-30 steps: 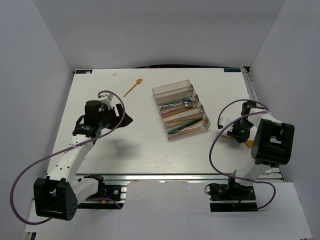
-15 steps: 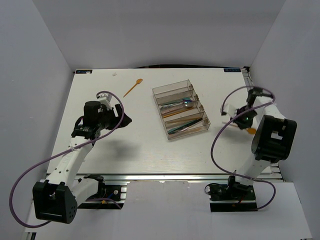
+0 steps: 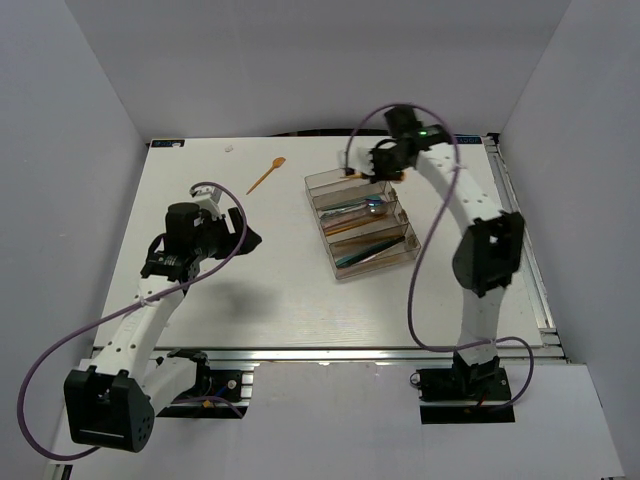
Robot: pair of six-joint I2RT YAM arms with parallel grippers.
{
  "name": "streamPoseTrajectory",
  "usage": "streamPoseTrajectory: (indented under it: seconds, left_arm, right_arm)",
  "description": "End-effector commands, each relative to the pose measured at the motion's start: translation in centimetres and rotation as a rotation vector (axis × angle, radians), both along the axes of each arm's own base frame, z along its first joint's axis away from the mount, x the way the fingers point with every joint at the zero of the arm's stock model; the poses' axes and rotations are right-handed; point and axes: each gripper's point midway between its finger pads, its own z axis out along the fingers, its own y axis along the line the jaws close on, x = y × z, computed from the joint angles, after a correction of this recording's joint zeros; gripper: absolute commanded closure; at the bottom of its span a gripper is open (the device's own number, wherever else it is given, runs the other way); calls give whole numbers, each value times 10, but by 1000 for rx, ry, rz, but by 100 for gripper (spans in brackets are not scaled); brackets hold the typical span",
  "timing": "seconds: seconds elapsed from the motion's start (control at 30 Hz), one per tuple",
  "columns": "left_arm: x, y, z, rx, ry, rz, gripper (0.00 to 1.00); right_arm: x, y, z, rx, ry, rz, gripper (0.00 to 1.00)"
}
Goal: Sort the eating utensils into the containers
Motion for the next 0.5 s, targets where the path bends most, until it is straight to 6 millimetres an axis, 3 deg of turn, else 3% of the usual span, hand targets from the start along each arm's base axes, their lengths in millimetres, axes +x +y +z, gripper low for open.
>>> streamPoseTrajectory:
  seconds: [0.0,0.03,0.07,0.2,0.37,0.47]
  left_arm:
    - [-2,4,9,1,-48,14,18]
    - [-3,5,10,-2,-54,19,18]
    - [-5,6,9,-1,-54,26,18]
    - [-11,8,7,-10,-54,40,18]
    - [-15,10,8,-7,-59,53,18]
    - [-13,10,7,-2,-53,51,18]
  right_arm:
    - [13,53,-17,68,59,5,100]
    - [18,69,-10,84,41,22,100]
    - [19,76,-29,69,75,28,100]
    - [19,97,-57,55,71,66,100]
    - [16,93,-86,0,76,73,98]
    - [13,90,-98,-14,88,74,88]
